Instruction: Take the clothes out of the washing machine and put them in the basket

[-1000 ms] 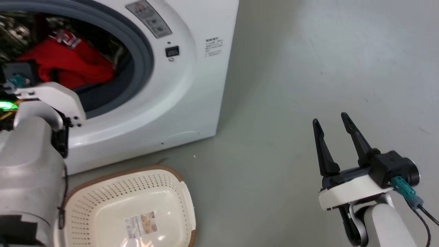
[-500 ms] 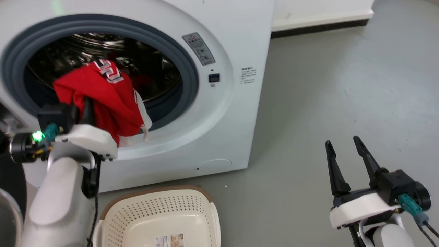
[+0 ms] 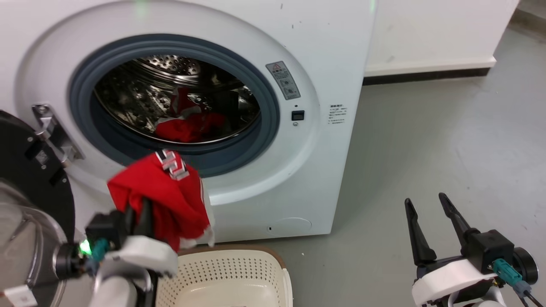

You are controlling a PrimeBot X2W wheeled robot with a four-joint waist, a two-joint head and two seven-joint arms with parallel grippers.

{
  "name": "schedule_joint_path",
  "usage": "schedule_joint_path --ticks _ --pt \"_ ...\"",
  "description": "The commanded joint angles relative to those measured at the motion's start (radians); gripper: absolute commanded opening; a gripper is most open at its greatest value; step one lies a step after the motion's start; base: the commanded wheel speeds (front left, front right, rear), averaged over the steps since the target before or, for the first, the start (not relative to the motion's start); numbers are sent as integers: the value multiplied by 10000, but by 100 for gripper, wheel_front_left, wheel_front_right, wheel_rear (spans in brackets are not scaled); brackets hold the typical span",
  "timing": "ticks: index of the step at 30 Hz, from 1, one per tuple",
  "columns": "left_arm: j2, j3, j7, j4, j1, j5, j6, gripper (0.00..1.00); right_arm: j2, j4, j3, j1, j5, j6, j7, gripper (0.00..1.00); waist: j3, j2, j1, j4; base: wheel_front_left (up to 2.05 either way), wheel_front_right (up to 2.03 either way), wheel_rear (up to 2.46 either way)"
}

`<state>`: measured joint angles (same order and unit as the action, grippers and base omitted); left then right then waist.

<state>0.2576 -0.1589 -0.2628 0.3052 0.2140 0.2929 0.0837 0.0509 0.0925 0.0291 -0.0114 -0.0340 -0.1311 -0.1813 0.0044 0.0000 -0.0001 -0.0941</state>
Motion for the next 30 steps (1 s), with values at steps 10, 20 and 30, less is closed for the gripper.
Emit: schedule_joint_path --ticks 10,20,30 --pt "-378 -548 225 -88 -2013 159 -83 0 -15 -406 145 360 -5 7 231 100 -153 0 1 403 0 0 0" --pt "-910 -998 305 1438 -1446 251 -228 0 -13 -447 398 -55 -113 7 189 100 1022 0 1 406 0 0 0" --pt "-1031 -1046 248 3618 -30 393 -474 0 -13 -304 724 -1126 -225 7 -112 100 2872 0 1 -202 0 0 0"
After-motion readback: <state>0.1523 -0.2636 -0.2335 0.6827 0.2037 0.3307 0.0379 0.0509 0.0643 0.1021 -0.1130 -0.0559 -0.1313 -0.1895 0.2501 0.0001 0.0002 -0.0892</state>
